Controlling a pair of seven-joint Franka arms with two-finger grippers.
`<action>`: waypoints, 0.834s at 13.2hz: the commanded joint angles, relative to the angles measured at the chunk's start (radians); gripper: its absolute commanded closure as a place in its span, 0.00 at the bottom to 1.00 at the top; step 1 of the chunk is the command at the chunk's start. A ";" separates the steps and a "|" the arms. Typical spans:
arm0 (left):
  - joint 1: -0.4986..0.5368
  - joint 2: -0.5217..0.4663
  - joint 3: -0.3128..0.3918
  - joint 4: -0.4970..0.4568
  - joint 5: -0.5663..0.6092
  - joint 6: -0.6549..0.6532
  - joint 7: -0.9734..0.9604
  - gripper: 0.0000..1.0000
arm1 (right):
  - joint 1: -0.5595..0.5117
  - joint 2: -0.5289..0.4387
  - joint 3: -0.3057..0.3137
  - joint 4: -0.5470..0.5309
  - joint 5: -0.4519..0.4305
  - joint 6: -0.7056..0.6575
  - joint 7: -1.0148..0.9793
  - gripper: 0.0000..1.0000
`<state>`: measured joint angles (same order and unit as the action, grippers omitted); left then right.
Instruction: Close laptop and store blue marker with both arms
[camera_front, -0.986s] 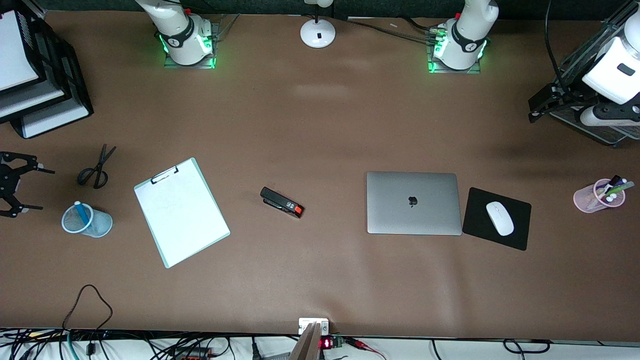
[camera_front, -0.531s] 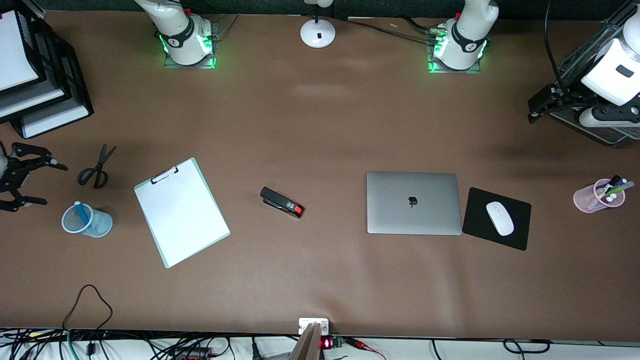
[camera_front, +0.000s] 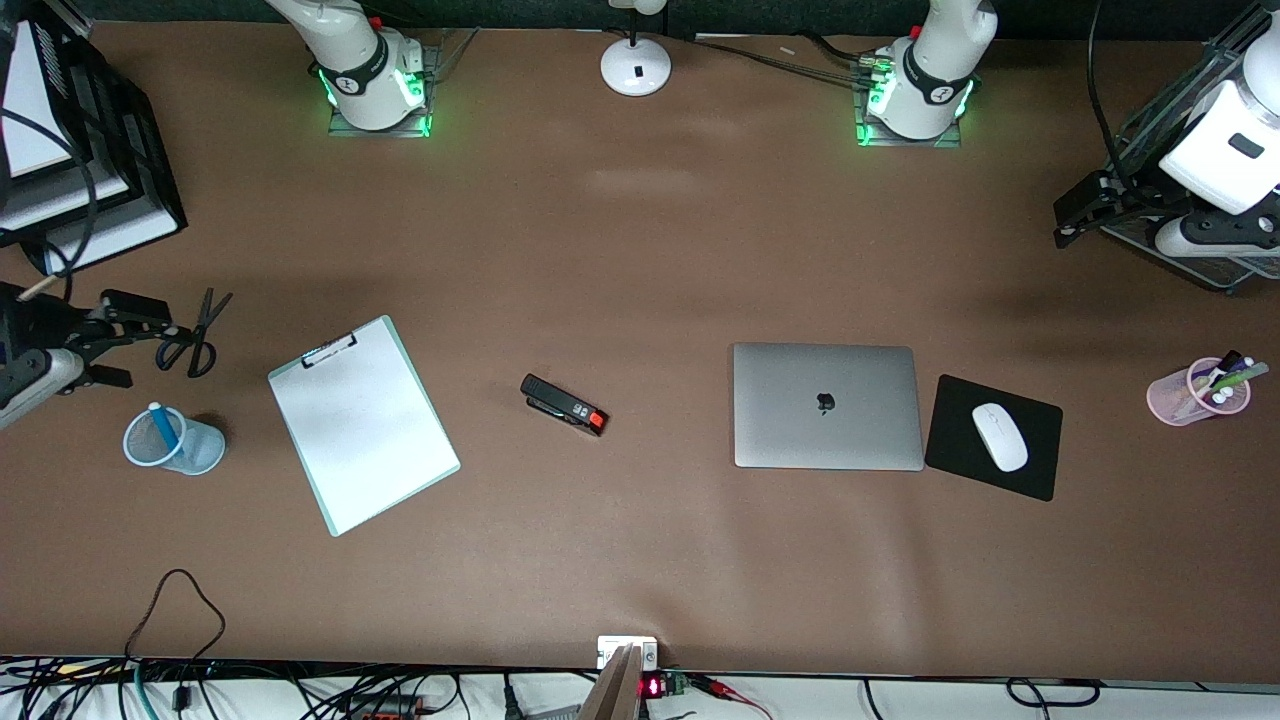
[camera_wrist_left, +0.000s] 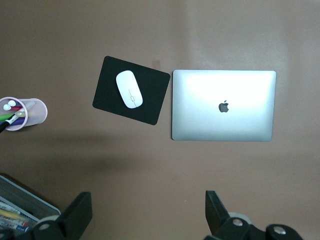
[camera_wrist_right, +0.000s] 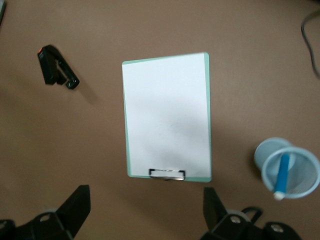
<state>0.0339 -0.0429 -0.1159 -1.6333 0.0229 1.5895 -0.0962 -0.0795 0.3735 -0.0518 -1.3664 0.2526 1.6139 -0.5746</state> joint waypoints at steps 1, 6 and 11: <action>0.004 -0.003 -0.002 0.004 0.006 -0.002 0.013 0.00 | 0.014 -0.045 -0.003 -0.069 -0.019 -0.023 0.169 0.00; 0.004 -0.005 -0.002 0.004 0.005 0.000 0.012 0.00 | 0.057 -0.096 -0.003 -0.074 -0.173 -0.120 0.484 0.00; 0.004 -0.003 -0.001 0.004 0.003 0.001 0.013 0.00 | 0.052 -0.156 -0.057 -0.056 -0.280 -0.068 0.487 0.00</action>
<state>0.0340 -0.0429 -0.1159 -1.6331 0.0229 1.5901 -0.0963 -0.0287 0.2504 -0.0837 -1.4023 -0.0112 1.5278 -0.1113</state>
